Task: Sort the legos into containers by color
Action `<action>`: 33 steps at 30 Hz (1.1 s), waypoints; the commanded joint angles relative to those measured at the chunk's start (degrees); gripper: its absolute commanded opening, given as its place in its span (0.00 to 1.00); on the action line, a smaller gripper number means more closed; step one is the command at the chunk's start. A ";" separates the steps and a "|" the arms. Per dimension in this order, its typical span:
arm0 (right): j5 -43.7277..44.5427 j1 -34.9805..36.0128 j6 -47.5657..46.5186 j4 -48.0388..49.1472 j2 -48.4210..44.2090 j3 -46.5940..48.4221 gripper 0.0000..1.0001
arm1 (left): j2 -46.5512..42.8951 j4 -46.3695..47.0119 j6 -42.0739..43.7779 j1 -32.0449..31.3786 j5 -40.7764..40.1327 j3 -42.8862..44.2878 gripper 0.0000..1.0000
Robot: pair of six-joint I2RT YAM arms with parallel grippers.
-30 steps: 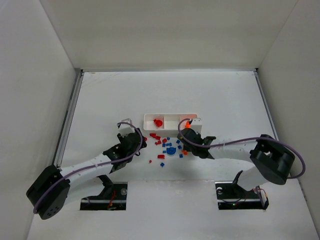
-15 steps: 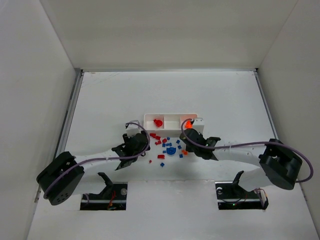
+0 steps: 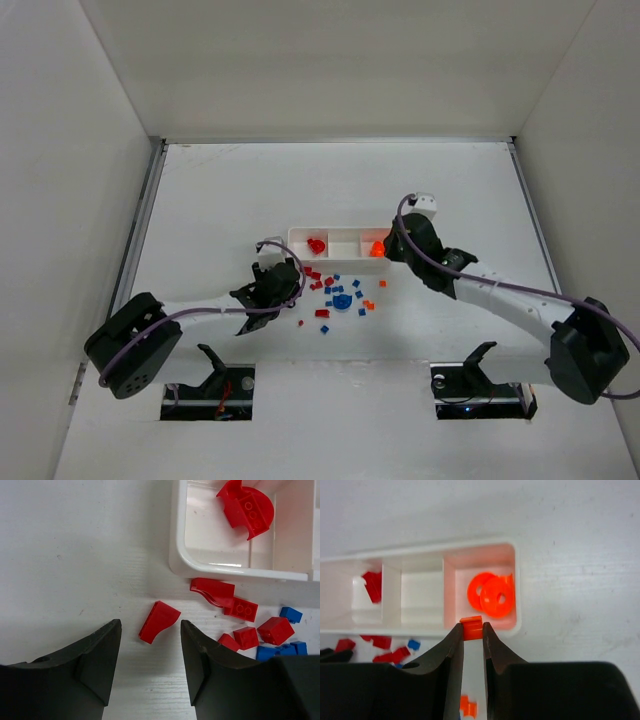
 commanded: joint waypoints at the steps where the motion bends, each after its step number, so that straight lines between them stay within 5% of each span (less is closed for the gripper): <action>1: -4.12 -2.36 -4.35 7.27 3.64 4.42 0.18 | 1.19 -0.03 1.02 0.05 0.27 1.33 0.46; 7: -4.65 -3.25 -5.93 10.61 11.56 7.77 0.23 | 1.89 -0.03 0.94 -0.48 0.09 1.33 0.41; 13: -3.86 -3.51 -5.76 11.32 12.36 8.04 0.48 | 3.03 0.06 1.02 -0.22 0.36 1.68 0.40; 18: -3.15 -3.34 -5.23 11.32 9.81 5.32 0.49 | 4.97 -0.38 1.11 -0.21 0.45 2.82 0.38; 24: -2.98 -2.19 -1.63 10.88 5.42 -2.15 0.52 | 4.89 -0.82 1.29 -0.57 0.01 3.09 0.20; 28: -2.98 -1.14 2.58 9.22 2.43 -7.77 0.56 | 1.73 -1.35 0.76 -0.65 -0.17 2.03 0.13; 33: -2.89 1.84 5.23 6.93 0.49 -10.68 0.48 | -6.79 -6.44 -0.03 -1.09 0.00 3.35 0.12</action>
